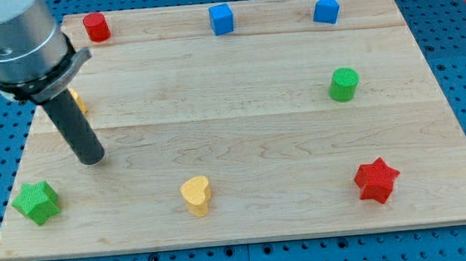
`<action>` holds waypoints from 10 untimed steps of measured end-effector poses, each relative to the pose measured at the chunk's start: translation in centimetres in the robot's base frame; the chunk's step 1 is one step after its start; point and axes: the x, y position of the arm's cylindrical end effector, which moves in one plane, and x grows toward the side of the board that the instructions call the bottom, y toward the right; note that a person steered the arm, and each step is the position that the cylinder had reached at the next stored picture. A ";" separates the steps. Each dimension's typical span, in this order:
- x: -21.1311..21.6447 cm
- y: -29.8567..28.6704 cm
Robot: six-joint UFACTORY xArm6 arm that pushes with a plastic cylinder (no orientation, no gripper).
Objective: Push the green circle towards the blue triangle
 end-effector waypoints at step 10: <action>-15.4 38.0</action>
